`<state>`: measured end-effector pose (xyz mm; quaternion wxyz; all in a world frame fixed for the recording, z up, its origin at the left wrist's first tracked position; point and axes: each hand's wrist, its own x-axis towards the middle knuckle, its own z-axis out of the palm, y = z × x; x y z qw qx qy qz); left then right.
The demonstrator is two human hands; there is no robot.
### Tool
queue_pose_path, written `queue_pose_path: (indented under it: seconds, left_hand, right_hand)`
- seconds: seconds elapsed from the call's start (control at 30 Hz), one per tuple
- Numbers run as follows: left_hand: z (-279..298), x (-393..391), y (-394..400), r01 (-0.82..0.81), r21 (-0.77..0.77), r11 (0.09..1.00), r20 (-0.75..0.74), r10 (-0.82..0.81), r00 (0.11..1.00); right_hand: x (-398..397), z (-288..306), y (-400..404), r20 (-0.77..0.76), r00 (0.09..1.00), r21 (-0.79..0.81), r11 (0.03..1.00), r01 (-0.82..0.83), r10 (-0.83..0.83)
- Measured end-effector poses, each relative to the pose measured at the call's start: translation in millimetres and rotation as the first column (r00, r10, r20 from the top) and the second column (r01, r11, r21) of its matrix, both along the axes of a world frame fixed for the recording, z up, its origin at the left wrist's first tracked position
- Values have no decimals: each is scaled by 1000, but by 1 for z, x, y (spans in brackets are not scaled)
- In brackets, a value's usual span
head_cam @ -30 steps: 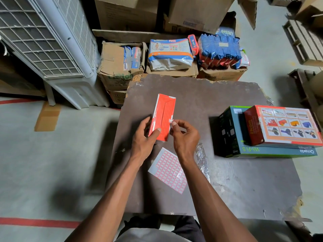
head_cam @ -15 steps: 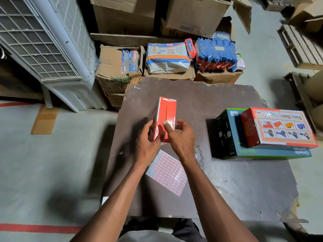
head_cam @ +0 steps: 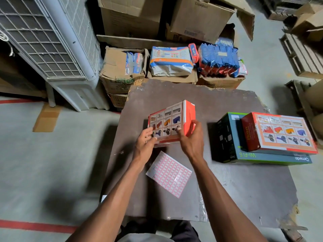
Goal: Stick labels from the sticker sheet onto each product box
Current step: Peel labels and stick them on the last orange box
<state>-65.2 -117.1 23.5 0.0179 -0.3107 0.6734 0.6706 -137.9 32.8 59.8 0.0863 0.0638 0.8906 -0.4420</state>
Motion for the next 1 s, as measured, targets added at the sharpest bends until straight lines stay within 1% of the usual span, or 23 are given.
queue_pose_path:
  seconds: [0.03,0.13,0.2,0.23,0.27,0.37,0.43,0.53,0.6,0.67,0.73,0.83,0.87,1.0]
  left_hand:
    - [-5,1,-7,-53,-14,999,16,53,998]
    - [-20,10,-27,-112,-106,988,90,122,988]
    - [-27,14,-35,-76,-162,984,151,101,983]
    - [-21,16,-35,-52,-177,983,174,83,981]
    - [-12,19,-32,-34,-178,983,165,64,984]
    - [2,24,-23,-14,-64,998,53,18,998]
    - [11,27,-17,-18,7,1000,15,17,1000]
    - [30,28,-2,-8,38,999,-53,10,999]
    - [34,28,6,-3,31,1000,-95,6,995]
    - [40,27,20,35,0,999,-128,-35,991]
    - [44,22,34,65,-65,996,-133,-73,988]
    - [52,10,60,125,-175,976,-144,-151,978]
    - [55,6,69,142,-193,971,-147,-171,974]
    - [68,-13,112,170,-176,970,-147,-196,970]
  right_hand:
    - [-1,0,6,4,1000,-34,999,10,-10]
    - [4,4,26,39,999,-187,982,34,-27]
    - [9,8,39,80,996,-281,958,63,-42]
    - [11,9,45,108,993,-325,942,79,-46]
    - [13,10,50,133,990,-363,928,86,-40]
    - [21,13,66,169,986,-432,898,81,-8]
    - [26,17,75,172,985,-459,883,100,-23]
    - [30,25,95,160,987,-438,894,97,-29]
    - [31,32,106,102,995,-383,922,48,-10]
    - [31,42,121,49,999,-342,939,36,-20]
    - [31,51,135,17,998,-310,949,57,-54]
    - [28,61,160,2,993,-309,944,114,-120]
    - [26,64,169,2,991,-310,942,127,-133]
    - [13,74,210,-7,985,-316,935,162,-173]
